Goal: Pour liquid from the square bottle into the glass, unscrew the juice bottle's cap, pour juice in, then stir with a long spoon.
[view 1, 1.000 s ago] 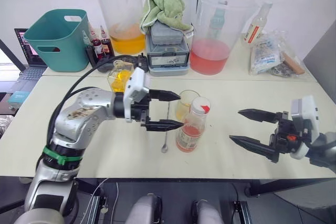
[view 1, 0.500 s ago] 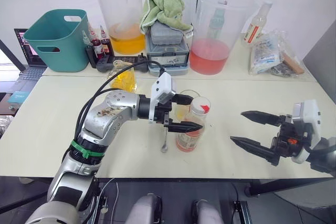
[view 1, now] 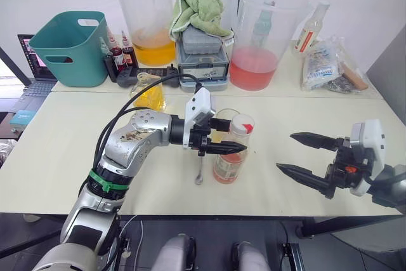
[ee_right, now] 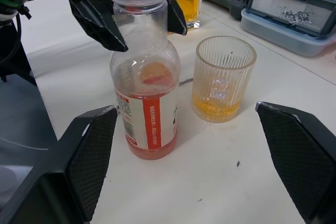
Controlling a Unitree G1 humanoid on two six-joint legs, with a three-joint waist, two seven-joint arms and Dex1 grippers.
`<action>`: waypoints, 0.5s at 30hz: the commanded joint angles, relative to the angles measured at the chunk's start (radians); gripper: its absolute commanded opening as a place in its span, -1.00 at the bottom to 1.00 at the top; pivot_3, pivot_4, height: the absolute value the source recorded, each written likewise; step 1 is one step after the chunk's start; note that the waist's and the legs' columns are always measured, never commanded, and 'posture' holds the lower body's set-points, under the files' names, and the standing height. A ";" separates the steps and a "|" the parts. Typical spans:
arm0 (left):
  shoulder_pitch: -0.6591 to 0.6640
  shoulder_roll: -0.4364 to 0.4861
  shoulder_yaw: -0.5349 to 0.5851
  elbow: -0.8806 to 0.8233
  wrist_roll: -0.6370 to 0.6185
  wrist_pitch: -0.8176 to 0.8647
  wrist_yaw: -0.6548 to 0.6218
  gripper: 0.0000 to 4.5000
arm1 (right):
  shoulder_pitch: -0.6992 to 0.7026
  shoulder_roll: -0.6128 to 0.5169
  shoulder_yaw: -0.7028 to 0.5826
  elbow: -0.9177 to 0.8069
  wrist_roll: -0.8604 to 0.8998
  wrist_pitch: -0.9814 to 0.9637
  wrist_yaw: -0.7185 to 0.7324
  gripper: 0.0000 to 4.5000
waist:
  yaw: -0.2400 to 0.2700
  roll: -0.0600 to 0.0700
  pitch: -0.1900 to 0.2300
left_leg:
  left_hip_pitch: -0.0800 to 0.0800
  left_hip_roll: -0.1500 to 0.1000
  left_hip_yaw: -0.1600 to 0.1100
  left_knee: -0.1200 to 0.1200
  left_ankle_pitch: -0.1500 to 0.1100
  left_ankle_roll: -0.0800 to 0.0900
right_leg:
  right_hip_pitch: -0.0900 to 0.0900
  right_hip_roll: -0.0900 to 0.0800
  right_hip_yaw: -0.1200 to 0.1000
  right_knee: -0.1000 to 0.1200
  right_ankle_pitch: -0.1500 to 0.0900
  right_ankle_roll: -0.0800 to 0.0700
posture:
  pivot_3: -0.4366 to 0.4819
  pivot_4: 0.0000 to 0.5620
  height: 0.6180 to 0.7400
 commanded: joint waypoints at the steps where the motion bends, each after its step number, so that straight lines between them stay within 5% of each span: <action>1: -0.008 -0.001 -0.011 -0.005 0.013 -0.015 -0.015 -0.31 | -0.019 -0.012 -0.011 -0.024 0.005 -0.019 -0.007 1.00 | 0.000 0.000 0.000 | 0.000 0.000 0.000 0.000 0.000 0.000 | 0.000 0.000 0.000 0.000 0.000 0.000 | -0.05 -0.47 1.00; 5: -0.004 -0.004 -0.016 0.002 0.020 -0.024 -0.019 -0.47 | -0.063 -0.018 -0.009 -0.040 0.048 0.001 -0.034 1.00 | -0.002 0.000 0.000 | 0.000 0.000 0.000 0.000 0.000 0.000 | 0.000 0.000 0.000 0.000 0.000 0.000 | -0.05 -0.47 1.00; 15: 0.014 0.024 -0.002 0.000 0.034 -0.047 -0.041 -0.47 | -0.236 -0.022 0.055 -0.041 0.177 0.061 -0.136 1.00 | -0.005 0.000 0.000 | 0.000 0.000 0.000 0.000 0.000 0.000 | 0.000 0.000 0.000 0.000 0.000 0.000 | -0.05 -0.47 1.00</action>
